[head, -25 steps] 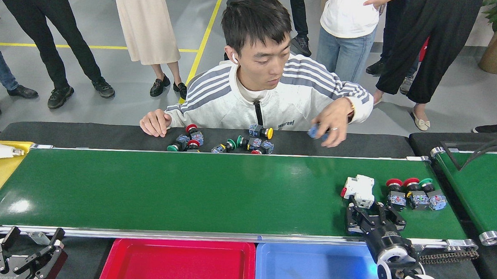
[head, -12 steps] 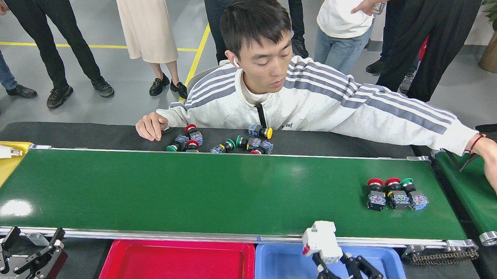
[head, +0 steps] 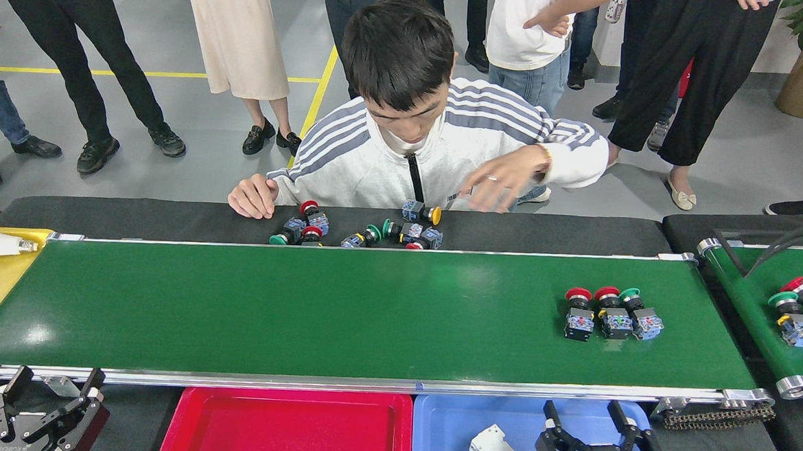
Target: Pick switch part from conveyor to tray
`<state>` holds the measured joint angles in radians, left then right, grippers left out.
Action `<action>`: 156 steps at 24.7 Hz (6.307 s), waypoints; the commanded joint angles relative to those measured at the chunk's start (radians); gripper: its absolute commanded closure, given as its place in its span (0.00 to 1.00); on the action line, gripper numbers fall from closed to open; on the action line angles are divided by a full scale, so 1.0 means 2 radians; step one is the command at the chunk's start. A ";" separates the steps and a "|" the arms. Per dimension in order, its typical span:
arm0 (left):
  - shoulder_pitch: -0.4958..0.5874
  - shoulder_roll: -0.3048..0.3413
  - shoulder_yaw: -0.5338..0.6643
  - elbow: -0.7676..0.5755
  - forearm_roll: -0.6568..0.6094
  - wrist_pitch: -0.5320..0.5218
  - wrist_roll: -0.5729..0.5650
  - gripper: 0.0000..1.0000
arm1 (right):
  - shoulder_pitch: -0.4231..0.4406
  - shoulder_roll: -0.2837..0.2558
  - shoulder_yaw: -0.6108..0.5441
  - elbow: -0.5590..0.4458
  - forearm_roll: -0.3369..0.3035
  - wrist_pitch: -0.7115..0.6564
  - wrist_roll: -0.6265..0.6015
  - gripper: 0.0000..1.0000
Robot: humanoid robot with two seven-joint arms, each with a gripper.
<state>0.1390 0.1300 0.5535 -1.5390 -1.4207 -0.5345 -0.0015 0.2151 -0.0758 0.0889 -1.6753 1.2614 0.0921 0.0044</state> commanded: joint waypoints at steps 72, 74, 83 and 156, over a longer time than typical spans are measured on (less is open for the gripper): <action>-0.017 -0.001 -0.077 -0.034 -0.001 0.004 0.000 0.00 | -0.029 0.035 -0.031 -0.006 0.043 -0.043 0.001 0.00; -0.018 -0.006 -0.083 -0.038 -0.001 0.004 0.000 0.00 | -0.047 0.033 -0.028 0.011 0.051 -0.043 0.015 0.00; -0.024 -0.004 -0.077 -0.021 -0.001 0.004 0.000 0.00 | -0.154 0.035 0.008 0.106 0.061 -0.042 0.065 0.00; -0.318 -0.080 -0.307 0.277 -0.074 0.224 -0.082 0.00 | -0.334 0.068 0.087 0.327 0.063 -0.038 0.082 0.64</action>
<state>-0.4696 -0.0382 -0.0649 -0.9807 -1.5666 -0.0893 -0.1746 -0.4317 0.0642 0.2605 -1.0187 1.3877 0.0243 0.1768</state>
